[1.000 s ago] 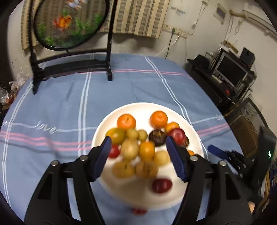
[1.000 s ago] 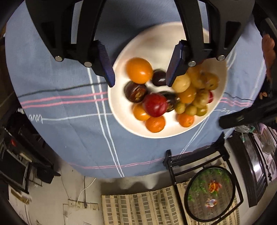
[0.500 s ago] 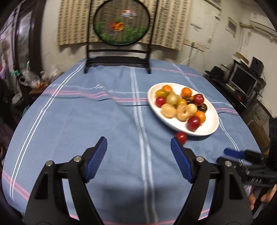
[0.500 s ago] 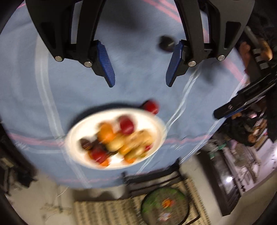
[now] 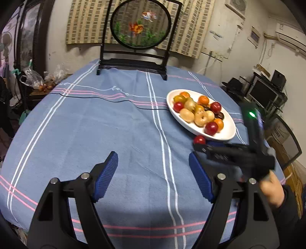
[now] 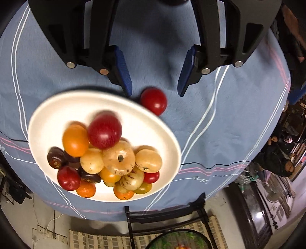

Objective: Organize fruits
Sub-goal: 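Grasp a red cherry tomato with the right tool while the left tool grasps a dark round fruit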

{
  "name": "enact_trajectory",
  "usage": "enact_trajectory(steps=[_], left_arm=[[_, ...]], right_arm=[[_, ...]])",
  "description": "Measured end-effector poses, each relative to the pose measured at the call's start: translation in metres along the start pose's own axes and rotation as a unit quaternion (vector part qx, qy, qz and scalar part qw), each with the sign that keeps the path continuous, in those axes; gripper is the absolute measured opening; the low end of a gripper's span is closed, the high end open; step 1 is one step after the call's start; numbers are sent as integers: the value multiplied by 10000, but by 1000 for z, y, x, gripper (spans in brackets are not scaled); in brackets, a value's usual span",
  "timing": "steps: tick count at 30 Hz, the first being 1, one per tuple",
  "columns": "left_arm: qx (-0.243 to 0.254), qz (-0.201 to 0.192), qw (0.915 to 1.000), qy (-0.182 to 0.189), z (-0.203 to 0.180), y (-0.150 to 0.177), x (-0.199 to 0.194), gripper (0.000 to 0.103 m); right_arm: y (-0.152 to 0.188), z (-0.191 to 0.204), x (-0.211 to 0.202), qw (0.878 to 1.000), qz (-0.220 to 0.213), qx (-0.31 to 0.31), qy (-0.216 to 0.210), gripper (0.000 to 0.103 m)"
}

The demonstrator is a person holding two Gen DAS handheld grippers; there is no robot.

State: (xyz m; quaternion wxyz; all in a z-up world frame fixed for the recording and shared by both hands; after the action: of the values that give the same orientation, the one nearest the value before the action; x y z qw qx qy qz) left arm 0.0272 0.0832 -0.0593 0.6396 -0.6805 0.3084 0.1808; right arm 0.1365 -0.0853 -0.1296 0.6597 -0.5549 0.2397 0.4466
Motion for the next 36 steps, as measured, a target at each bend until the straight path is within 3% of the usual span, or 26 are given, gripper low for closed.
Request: enact_trajectory(steps=[3, 7, 10, 14, 19, 21, 24, 25, 29, 36], left_arm=[[61, 54, 9999, 99, -5, 3, 1, 78], [277, 199, 9992, 187, -20, 8, 6, 78], [552, 386, 9960, 590, -45, 17, 13, 78], [1030, 653, 9862, 1119, -96, 31, 28, 78], [1337, 1083, 9794, 1055, -135, 49, 59, 77], [1342, 1190, 9791, 954, -140, 54, 66, 73], [1290, 1371, 9779, 914, -139, 60, 75, 40], [1281, 1453, 9770, 890, -140, 63, 78, 34], [1413, 1398, 9772, 752, -143, 66, 73, 29], [1241, 1224, 9804, 922, -137, 59, 62, 28]], right_arm=[[-1, 1, 8, 9995, -1, -207, 254, 30], [10, -4, -19, 9998, -72, -94, -128, 30], [28, -17, -54, 9993, -300, -92, -225, 30], [54, -65, -91, 9979, -566, 325, 0, 30], [70, -103, -119, 9942, -802, 721, -28, 30], [72, -107, -126, 9933, -879, 746, -102, 30], [74, -110, -127, 9929, -882, 764, -210, 30], [75, -111, -126, 9928, -861, 799, -251, 30], [76, -110, -122, 9924, -810, 871, -323, 30], [77, -97, -121, 9937, -784, 719, -340, 30]])
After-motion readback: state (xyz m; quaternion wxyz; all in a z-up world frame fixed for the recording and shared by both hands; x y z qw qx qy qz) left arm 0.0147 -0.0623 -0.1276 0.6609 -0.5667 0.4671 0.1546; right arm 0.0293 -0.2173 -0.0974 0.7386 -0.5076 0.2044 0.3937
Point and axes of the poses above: each gripper's, at about its wrist camera, not at the fingertips, and x roughly the way its jaws point, z to its left, y to its underside, the point moved 5 cm from there along x, roughly the way its jaws point, and after that the axes turned 7 degrees about x, right-handed, at the moved point
